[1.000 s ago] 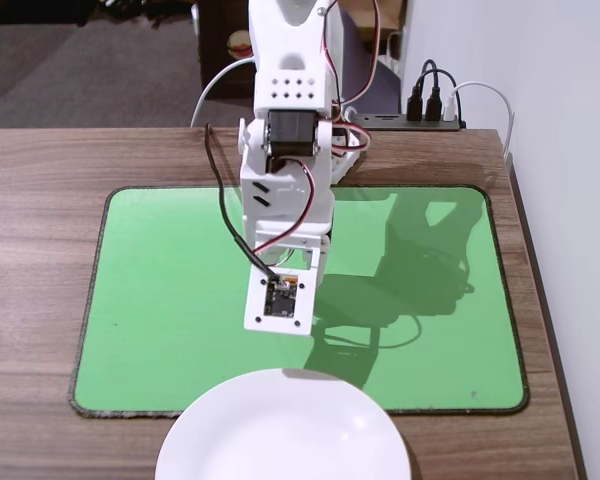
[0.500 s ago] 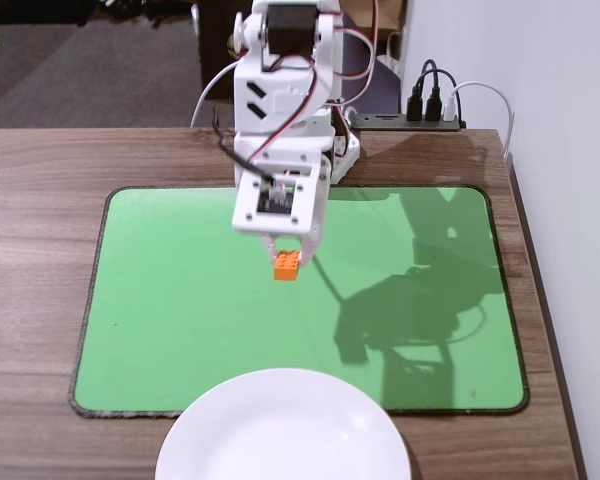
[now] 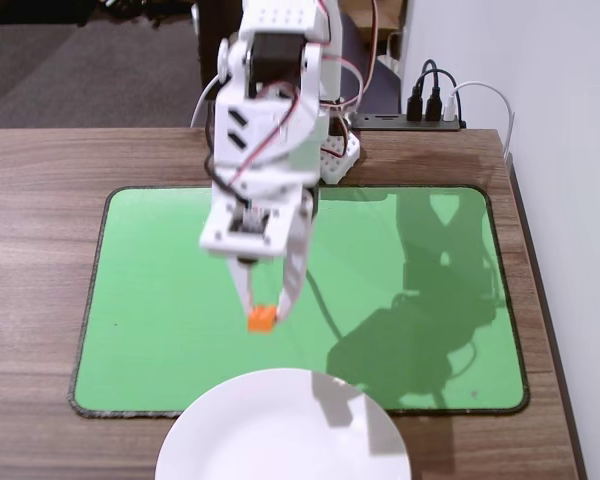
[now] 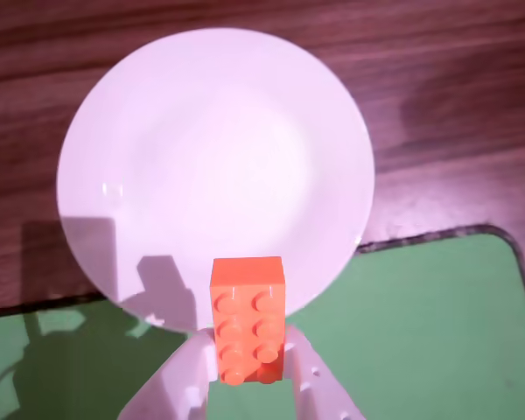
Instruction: Grasp a lego block and put it on the plate.
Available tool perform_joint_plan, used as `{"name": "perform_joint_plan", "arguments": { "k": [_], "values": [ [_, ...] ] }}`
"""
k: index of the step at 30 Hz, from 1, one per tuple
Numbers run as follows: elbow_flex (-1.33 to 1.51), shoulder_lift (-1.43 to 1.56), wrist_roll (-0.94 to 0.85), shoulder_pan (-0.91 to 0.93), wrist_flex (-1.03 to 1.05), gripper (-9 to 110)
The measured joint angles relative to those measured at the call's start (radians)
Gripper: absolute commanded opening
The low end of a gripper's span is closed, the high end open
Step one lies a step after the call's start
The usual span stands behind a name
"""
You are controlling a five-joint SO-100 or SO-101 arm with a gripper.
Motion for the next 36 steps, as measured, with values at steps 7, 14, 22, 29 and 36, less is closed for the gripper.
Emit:
{"name": "perform_joint_plan", "arguments": {
  "k": [7, 14, 22, 29, 36],
  "values": [
    [-0.160, -0.221, 0.031, -0.029, -0.005, 5],
    [-0.247, -0.420, 0.064, -0.064, 0.011, 5],
    [-0.291, -0.541, 0.078, -0.061, 0.011, 5],
    [-0.305, -0.549, 0.080, -0.061, 0.011, 15],
    [-0.310, -0.549, 0.092, -0.058, 0.028, 21]
  ]
}}
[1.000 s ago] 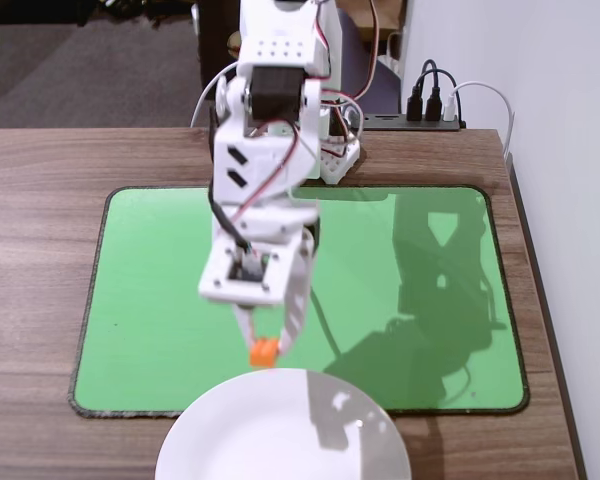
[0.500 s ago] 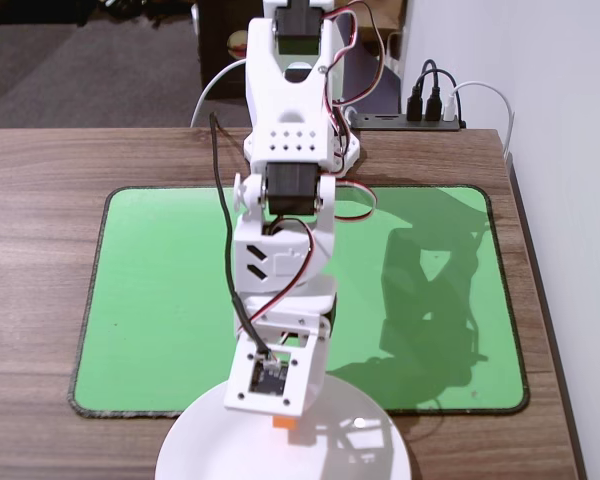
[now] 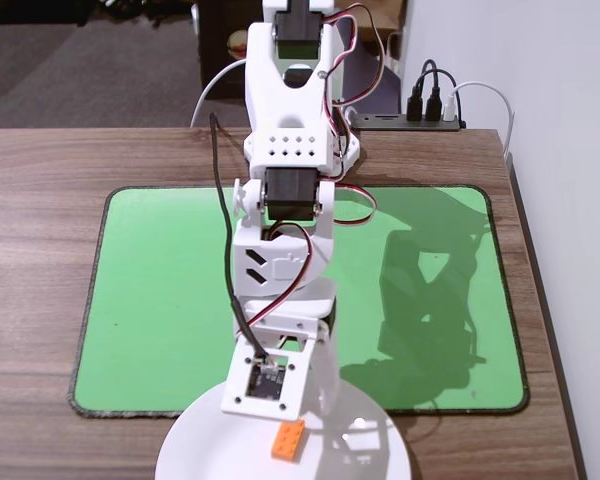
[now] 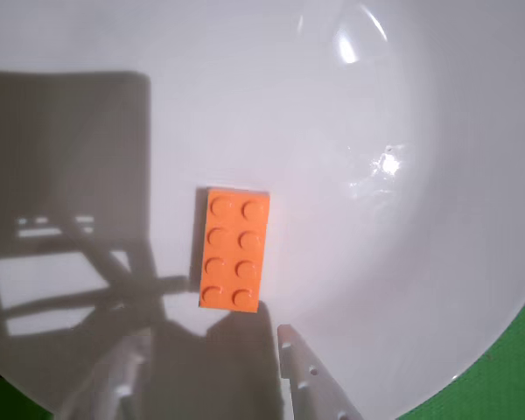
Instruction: Grasp a lego block and put it on the plate.
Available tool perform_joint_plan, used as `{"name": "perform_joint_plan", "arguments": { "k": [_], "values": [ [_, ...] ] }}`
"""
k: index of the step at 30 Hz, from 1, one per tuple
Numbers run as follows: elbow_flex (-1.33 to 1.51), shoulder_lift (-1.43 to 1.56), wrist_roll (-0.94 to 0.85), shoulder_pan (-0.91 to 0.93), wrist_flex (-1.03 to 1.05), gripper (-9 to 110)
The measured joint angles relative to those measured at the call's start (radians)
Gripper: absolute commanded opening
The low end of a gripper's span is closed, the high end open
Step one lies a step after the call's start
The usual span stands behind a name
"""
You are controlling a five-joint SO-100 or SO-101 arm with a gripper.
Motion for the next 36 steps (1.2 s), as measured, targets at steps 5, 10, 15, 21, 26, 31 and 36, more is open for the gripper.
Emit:
{"name": "perform_joint_plan", "arguments": {
  "k": [5, 10, 15, 21, 26, 31, 36],
  "values": [
    [0.000, 0.000, 0.002, 0.012, 0.002, 21],
    [0.000, 0.005, 0.002, 0.011, 0.028, 21],
    [0.048, 0.137, 0.002, 0.011, 0.069, 15],
    [0.239, 0.337, 0.005, 0.011, 0.071, 1],
    [0.396, 0.491, 0.029, 0.000, 0.075, 1],
    [0.563, 0.649, 0.100, -0.034, 0.077, 1],
    [0.695, 0.769, 0.215, -0.054, 0.075, 1]
  ]
}}
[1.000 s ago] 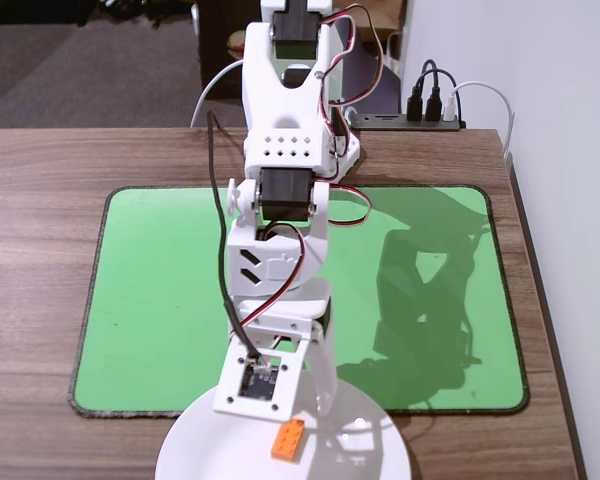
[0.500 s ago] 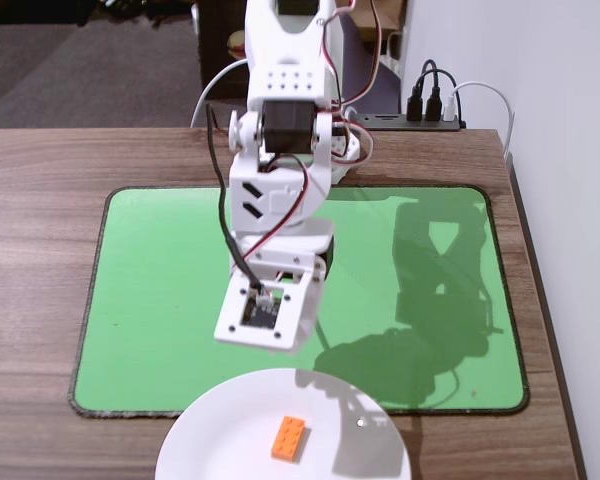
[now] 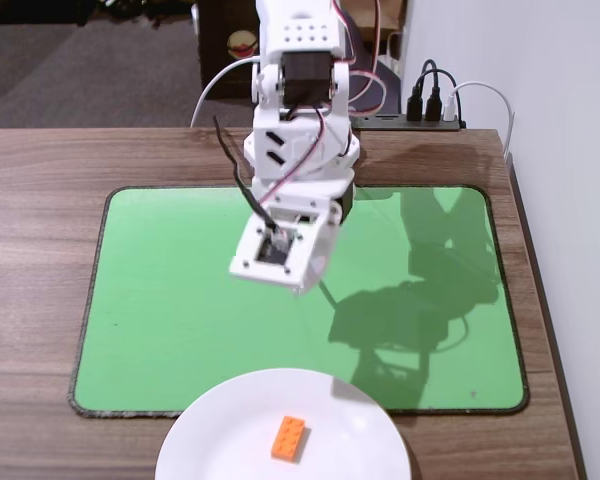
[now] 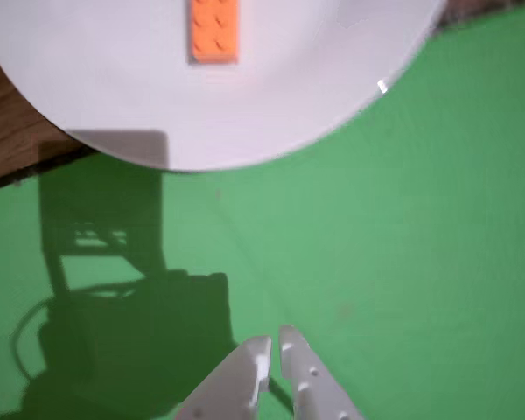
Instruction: Grasp a lego block and put it on the plate.
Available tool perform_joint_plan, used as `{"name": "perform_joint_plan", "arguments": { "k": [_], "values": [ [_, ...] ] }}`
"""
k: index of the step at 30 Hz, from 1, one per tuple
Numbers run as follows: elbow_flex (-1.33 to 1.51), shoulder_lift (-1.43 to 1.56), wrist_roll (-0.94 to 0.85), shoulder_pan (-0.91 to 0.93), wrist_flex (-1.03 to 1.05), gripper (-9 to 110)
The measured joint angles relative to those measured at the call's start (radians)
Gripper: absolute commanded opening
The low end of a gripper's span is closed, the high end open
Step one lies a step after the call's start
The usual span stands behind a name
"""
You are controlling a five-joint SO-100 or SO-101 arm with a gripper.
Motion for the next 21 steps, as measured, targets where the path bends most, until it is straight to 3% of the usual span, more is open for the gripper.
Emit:
{"name": "perform_joint_plan", "arguments": {
  "k": [10, 21],
  "values": [
    [0.252, 0.239, 0.308, -0.017, -0.041, 1],
    [0.488, 0.517, 0.788, 0.034, -0.104, 1]
  ]
}}
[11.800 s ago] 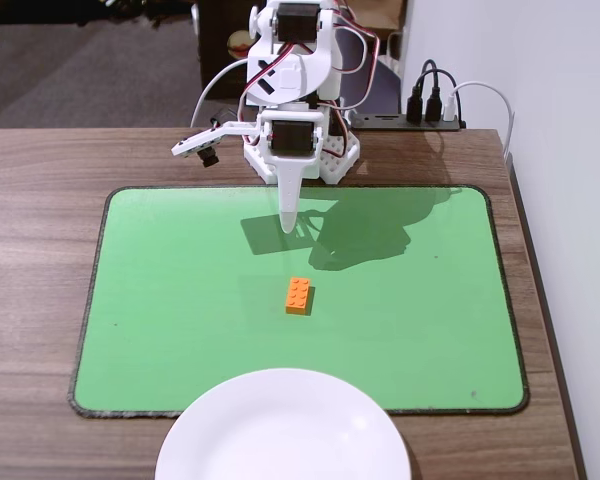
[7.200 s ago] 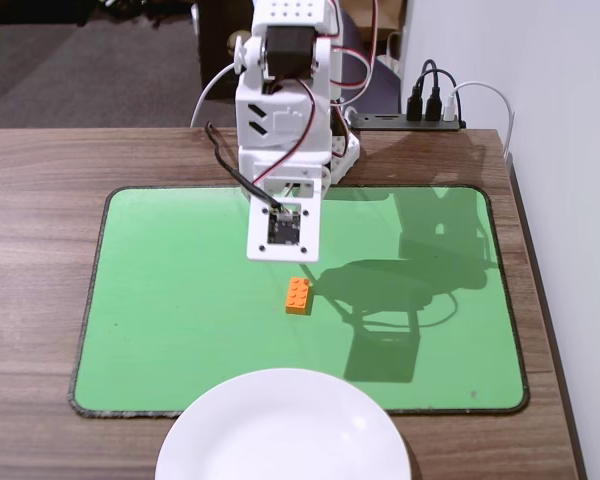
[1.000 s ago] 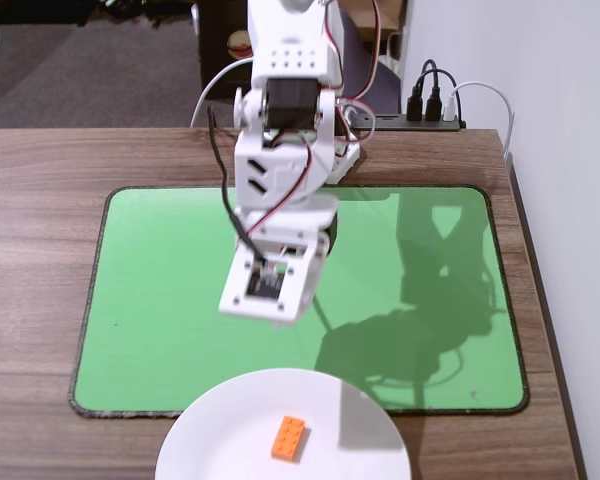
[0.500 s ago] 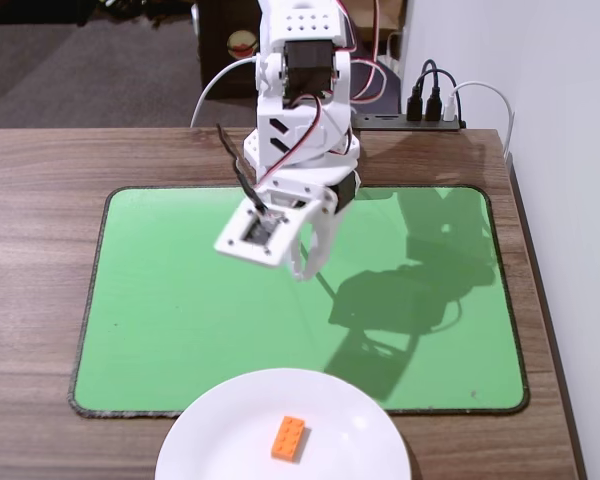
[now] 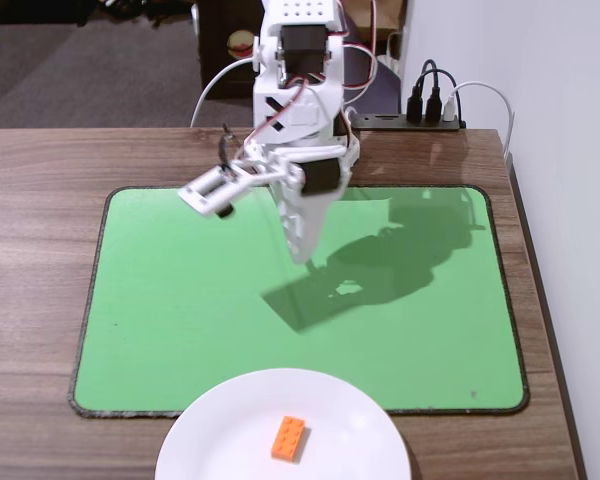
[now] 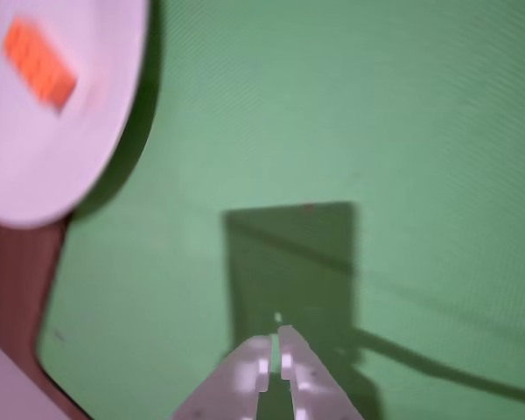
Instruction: Grasp a lego block and put it on the plate.
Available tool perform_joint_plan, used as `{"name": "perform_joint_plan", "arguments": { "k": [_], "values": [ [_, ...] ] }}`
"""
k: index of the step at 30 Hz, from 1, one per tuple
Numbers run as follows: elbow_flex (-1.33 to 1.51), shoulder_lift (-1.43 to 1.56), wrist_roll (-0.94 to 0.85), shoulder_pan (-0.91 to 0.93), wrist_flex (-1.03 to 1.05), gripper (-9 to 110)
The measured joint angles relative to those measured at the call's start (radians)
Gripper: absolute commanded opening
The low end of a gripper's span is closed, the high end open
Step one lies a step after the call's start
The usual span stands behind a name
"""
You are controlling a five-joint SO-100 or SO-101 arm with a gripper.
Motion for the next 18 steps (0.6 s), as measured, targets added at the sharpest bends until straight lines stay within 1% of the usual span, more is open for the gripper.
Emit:
{"name": "perform_joint_plan", "arguments": {
  "k": [3, 6, 18],
  "values": [
    [0.060, 0.072, 0.123, 0.008, -0.011, 0],
    [0.109, 0.149, 0.198, 0.031, -0.009, 0],
    [0.241, 0.460, 0.313, 0.058, 0.141, 0]
  ]
}}
